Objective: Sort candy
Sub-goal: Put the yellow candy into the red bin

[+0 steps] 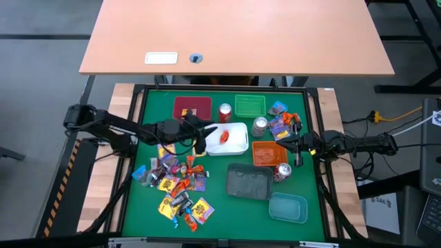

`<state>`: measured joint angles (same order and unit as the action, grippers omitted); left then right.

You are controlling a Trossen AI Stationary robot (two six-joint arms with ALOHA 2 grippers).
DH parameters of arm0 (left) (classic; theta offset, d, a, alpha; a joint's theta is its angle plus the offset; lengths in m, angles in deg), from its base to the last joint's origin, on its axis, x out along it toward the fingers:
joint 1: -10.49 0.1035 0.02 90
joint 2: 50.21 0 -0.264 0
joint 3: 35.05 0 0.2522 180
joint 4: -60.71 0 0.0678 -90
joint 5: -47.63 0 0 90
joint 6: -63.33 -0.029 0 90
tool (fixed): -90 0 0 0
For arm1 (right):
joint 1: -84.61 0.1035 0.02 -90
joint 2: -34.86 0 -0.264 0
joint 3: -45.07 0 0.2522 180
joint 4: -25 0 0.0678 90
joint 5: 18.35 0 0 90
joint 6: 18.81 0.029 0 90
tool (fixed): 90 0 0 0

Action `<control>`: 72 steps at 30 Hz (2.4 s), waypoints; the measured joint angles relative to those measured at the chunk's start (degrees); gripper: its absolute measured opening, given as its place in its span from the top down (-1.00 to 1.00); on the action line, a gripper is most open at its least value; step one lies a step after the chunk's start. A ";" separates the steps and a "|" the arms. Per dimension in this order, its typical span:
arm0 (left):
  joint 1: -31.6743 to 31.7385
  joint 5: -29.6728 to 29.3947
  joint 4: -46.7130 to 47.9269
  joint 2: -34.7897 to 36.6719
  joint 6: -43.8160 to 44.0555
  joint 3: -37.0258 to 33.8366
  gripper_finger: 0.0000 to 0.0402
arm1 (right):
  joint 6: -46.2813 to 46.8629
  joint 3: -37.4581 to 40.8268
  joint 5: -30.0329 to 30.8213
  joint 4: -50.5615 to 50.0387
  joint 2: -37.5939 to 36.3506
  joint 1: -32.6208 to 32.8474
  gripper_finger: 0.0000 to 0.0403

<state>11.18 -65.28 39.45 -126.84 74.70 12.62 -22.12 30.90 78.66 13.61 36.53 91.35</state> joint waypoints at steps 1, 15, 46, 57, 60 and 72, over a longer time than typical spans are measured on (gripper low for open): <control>0.25 -0.01 1.89 1.09 0.08 0.00 0.41 | 0.00 0.00 -0.02 -0.05 0.00 0.00 0.97; 1.81 0.15 19.67 5.24 10.04 -0.07 0.41 | 0.41 0.00 0.00 -0.18 0.02 -0.02 0.97; 1.36 11.06 44.74 -8.28 12.32 -0.09 0.41 | 11.63 -0.02 3.84 0.54 0.02 0.00 0.97; 1.40 11.48 41.07 -8.14 12.45 -0.09 0.41 | 11.60 -0.02 3.92 0.57 0.02 -0.01 0.97; 1.38 11.49 41.04 -8.37 12.45 -0.09 0.41 | 11.59 -0.02 3.91 0.55 0.02 -0.01 0.97; 1.40 14.09 40.87 -12.51 12.03 0.24 0.54 | 11.55 0.00 4.55 0.83 0.02 -0.02 0.97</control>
<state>12.58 -51.18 80.32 -139.34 86.72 12.86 -10.57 30.90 83.20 14.44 36.56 91.33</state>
